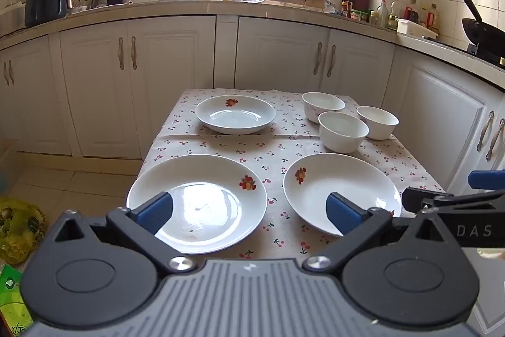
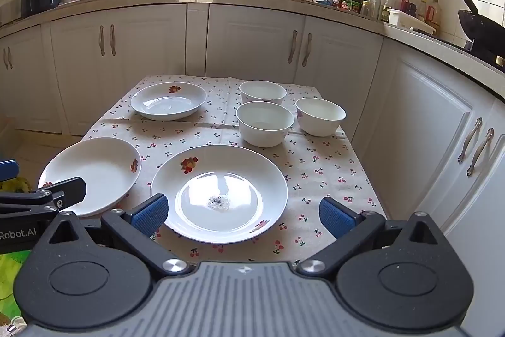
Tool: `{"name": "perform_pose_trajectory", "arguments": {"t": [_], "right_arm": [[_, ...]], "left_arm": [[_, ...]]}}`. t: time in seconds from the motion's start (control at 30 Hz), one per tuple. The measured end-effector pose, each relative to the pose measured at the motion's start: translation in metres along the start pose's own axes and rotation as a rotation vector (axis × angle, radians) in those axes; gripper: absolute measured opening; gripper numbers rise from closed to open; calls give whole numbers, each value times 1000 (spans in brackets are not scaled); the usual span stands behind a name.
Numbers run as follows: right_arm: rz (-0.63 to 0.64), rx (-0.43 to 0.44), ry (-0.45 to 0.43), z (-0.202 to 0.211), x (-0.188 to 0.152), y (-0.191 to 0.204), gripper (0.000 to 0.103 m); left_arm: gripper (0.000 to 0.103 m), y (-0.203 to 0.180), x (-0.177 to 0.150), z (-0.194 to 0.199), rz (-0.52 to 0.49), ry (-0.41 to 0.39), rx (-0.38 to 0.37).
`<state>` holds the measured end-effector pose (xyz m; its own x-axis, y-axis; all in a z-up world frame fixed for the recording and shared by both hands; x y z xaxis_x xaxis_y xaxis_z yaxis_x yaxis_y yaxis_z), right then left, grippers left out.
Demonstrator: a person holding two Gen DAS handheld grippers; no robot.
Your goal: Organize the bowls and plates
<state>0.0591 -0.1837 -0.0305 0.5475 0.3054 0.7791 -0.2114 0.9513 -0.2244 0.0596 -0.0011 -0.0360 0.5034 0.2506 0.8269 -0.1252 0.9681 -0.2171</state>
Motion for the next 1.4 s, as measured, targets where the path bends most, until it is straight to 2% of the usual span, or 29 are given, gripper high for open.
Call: {"name": "perform_pose_trajectory", "arguments": {"t": [0.17,0.4,1.4], "right_arm": [[2,-6,-9,-1,-4,3,103],[2,-14,-9,8,8,-4,103],[-8,-30,-26,5,1,-2,103]], "left_arm": [[102,1,0,0,13,-4,-7],[102,-7,7,5,7,-8,-13],[102,-2,6,9,6,-15,-36]]}}
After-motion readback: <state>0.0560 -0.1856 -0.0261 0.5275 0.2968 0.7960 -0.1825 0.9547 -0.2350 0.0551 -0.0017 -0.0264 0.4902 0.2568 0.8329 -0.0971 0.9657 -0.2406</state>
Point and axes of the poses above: each gripper's, at about its wrist camera, not at the fingertips, and z roughly against the way its jaws point, y to its left, x to its top, the point moved 7 cm from there along -z, roughly the way its jaws point, and after that the axes turned 11 degrees about z, right-handed, at the moved point
